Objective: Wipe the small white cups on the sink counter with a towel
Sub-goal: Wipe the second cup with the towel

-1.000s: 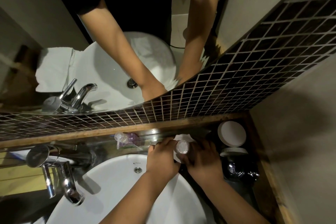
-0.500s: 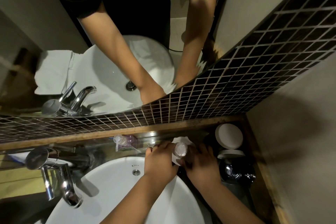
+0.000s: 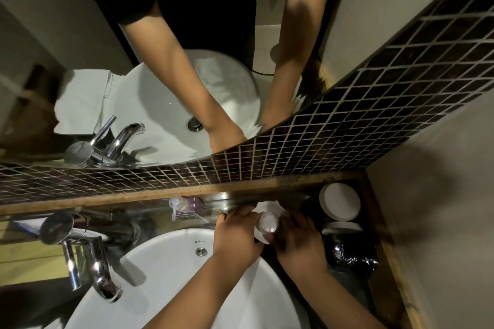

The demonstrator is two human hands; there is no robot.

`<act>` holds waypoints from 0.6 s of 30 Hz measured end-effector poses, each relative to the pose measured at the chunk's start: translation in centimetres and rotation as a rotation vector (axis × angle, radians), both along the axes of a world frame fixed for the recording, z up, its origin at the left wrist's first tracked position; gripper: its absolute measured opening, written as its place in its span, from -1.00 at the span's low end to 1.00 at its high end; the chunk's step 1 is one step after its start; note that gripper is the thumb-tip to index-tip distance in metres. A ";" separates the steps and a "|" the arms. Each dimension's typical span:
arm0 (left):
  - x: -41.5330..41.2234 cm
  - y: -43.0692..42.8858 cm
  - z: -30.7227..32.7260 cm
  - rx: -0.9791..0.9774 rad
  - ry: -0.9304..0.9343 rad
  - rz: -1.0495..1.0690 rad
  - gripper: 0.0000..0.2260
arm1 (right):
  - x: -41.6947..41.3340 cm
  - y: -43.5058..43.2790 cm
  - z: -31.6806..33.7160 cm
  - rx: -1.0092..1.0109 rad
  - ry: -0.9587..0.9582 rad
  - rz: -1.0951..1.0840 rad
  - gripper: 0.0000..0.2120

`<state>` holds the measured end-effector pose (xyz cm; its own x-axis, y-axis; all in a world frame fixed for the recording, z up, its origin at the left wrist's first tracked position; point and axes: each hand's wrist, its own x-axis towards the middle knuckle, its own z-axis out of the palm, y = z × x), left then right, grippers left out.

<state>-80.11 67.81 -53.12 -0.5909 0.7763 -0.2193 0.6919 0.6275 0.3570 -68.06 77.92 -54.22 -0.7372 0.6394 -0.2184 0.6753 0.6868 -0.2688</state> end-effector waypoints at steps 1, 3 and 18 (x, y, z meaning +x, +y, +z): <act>0.0 0.0 0.0 0.003 -0.003 -0.004 -0.61 | 0.0 0.0 0.0 -0.001 0.005 -0.005 -0.55; -0.1 0.0 -0.1 0.003 -0.015 -0.015 -0.57 | -0.1 0.0 -0.1 0.003 0.022 -0.014 -0.56; -0.2 0.1 -0.3 -0.077 0.042 -0.050 -0.45 | 0.1 0.1 0.8 0.018 -0.082 0.051 -0.30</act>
<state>-80.36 67.89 -53.44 -0.5614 0.7872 -0.2554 0.7367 0.6160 0.2791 -68.01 78.02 -53.46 -0.7489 0.6060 -0.2681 0.6588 0.7249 -0.2015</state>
